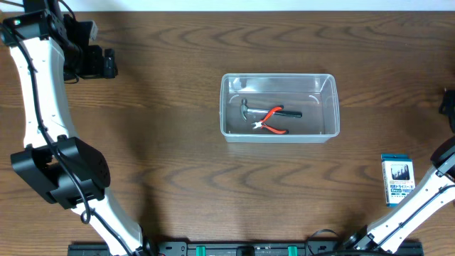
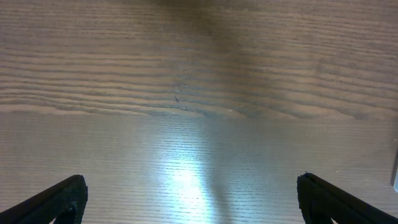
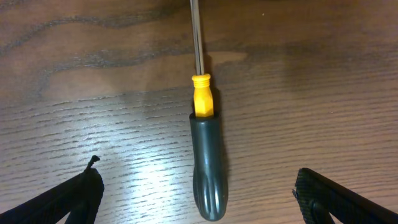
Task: Pack container
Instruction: 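Align the right gripper over the screwdriver's black handle, then close the right gripper on the screwdriver handle and lift it, then carry the screwdriver left and lower it into the container, then open the right gripper and raise it out of the container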
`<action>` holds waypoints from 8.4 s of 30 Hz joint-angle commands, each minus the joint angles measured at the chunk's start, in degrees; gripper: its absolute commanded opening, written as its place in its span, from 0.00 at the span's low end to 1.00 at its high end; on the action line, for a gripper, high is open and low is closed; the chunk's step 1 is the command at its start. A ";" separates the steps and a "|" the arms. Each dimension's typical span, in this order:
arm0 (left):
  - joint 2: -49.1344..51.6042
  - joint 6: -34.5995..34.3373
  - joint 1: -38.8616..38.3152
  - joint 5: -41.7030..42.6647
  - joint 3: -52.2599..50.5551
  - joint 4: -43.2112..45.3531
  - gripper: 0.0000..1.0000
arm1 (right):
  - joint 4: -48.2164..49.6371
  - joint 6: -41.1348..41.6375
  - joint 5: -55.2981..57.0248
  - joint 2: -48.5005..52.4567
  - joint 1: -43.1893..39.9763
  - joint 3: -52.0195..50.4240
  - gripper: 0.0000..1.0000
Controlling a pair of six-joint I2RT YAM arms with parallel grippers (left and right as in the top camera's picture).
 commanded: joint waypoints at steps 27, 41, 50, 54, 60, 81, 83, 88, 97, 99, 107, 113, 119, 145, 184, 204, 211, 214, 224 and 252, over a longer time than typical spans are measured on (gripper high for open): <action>0.66 -0.09 0.20 0.72 -0.39 -0.20 0.98 | 0.24 -1.77 -3.02 3.30 -2.14 0.85 0.99; 0.66 -0.09 0.20 0.72 -0.39 -0.20 0.98 | 0.81 -1.77 -2.99 4.48 -1.75 0.85 0.99; 0.66 -0.09 0.20 0.72 -0.39 -0.20 0.98 | 0.79 -1.75 -2.99 4.48 -1.75 0.85 0.99; 0.66 -0.09 0.20 0.72 -0.39 -0.20 0.98 | 0.61 -1.75 -2.97 4.50 -1.75 0.85 0.99; 0.66 -0.07 0.20 0.72 -0.39 -0.20 0.98 | 0.59 -1.75 -2.97 4.50 -1.77 0.83 0.99; 0.66 -0.09 0.20 0.72 -0.39 -0.20 0.98 | 0.63 -2.25 -0.81 4.52 -1.81 -0.35 0.98; 0.66 -0.07 0.20 0.72 -0.39 -0.20 0.98 | 0.61 -2.89 -0.61 4.52 -1.81 -0.72 0.98; 0.66 -0.09 0.20 0.72 -0.39 -0.20 0.98 | 0.81 -2.84 -0.61 4.52 -1.79 -1.81 0.98; 0.66 -0.07 0.20 0.72 -0.39 -0.20 0.98 | 1.66 -2.84 -0.59 4.52 -1.77 -1.84 0.98; 0.66 -0.09 0.20 0.72 -0.39 -0.20 0.98 | 2.05 -2.82 -0.61 4.52 -1.77 -1.84 0.94; 0.66 -0.09 0.20 0.72 -0.39 -0.20 0.98 | 2.97 -2.82 -0.85 4.52 -1.75 -1.84 0.71; 0.66 -0.09 0.20 0.72 -0.39 -0.20 0.98 | 3.91 -2.80 -0.85 4.52 -1.75 -1.84 0.36; 0.66 -0.09 0.20 0.72 -0.39 -0.20 0.98 | 4.48 -2.78 -0.87 4.52 -1.75 -1.84 0.14; 0.66 -0.07 0.20 0.72 -0.39 -0.20 0.98 | -10.05 0.42 -7.13 -1.62 10.16 25.49 0.01; 0.66 -0.09 0.20 0.72 -0.39 -0.20 0.98 | -26.49 0.02 -10.23 -16.96 59.76 15.65 0.01; 0.66 -0.09 0.20 0.72 -0.39 -0.20 0.98 | -24.72 -16.74 -7.69 -22.60 63.04 -15.43 0.02; 0.66 -0.09 0.20 0.72 -0.39 -0.20 0.98 | -16.94 -20.20 -6.82 -22.60 62.31 -22.71 0.01; 0.66 -0.09 0.20 0.72 -0.39 -0.20 0.98 | -13.03 -20.22 -5.27 -22.58 62.23 -25.40 0.01; 0.66 -0.09 0.20 0.72 -0.39 -0.20 0.98 | -6.43 -21.24 -4.66 -22.56 62.20 -29.83 0.07; 0.66 -0.09 0.20 0.72 -0.39 -0.20 0.98 | -7.63 -15.96 -4.70 -22.58 62.34 -24.48 0.49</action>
